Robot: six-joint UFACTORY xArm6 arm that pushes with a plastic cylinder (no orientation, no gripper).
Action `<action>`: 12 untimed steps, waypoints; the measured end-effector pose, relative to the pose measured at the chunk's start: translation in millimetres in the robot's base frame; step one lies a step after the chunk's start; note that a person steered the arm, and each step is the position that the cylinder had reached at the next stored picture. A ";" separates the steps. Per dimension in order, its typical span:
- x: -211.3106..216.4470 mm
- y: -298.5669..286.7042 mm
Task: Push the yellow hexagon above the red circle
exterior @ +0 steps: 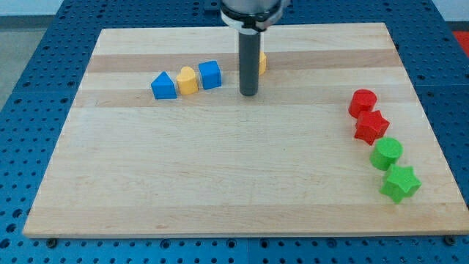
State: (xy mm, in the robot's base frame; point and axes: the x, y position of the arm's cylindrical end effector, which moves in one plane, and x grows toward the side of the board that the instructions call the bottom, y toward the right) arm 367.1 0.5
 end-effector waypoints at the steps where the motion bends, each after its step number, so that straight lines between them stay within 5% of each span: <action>1: -23.1 -7.1; 5: -74.7 1.2; 8: -92.9 67.9; 12: -59.0 145.0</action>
State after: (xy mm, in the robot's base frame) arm 308.1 145.4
